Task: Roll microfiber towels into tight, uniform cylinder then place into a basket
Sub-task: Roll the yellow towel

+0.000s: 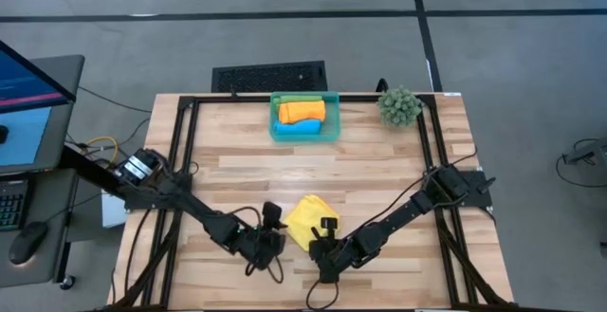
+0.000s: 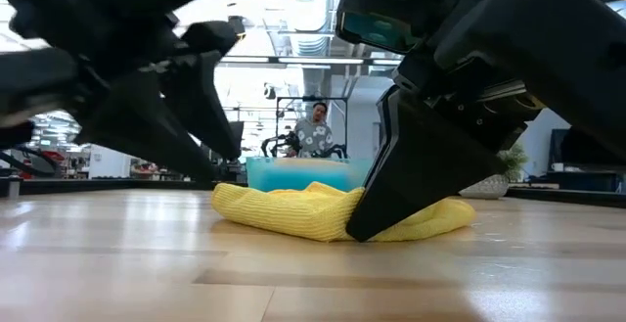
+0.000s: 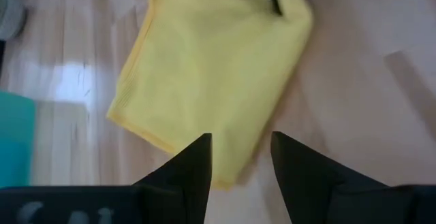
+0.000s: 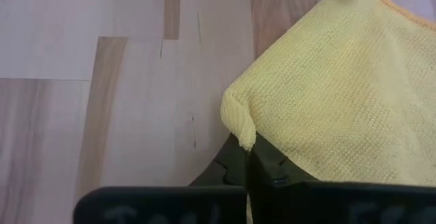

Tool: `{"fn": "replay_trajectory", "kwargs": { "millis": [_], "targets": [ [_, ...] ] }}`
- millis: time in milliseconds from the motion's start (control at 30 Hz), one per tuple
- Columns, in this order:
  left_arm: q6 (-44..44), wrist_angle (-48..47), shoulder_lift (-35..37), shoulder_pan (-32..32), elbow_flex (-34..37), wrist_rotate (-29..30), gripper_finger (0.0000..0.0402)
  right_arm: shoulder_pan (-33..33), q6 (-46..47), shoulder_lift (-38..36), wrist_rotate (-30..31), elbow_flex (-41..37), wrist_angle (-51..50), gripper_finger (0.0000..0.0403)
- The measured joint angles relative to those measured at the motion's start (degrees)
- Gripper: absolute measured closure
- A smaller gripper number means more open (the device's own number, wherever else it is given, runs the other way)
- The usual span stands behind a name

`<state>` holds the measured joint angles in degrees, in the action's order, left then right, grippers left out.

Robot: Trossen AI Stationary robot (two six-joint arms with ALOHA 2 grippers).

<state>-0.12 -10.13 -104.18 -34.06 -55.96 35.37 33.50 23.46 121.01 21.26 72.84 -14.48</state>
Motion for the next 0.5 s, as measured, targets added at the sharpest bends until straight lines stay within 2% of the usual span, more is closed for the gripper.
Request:
{"fn": "replay_trajectory", "kwargs": {
  "millis": [167,300,500],
  "targets": [
    [1.60,-0.80,0.00,2.98,0.00,-3.42,0.0258,0.13,0.00,0.00,0.02,0.00,0.04,0.0371],
    [2.32,-1.51,-0.08,3.90,0.00,-6.13,0.0258,0.13,0.00,0.00,0.01,-0.02,0.04,0.0376],
    [4.20,0.77,-4.76,3.76,-0.15,-3.03,0.0258,0.11,-0.04,0.00,-0.22,-0.04,-0.04,0.0391]
  ]
}}
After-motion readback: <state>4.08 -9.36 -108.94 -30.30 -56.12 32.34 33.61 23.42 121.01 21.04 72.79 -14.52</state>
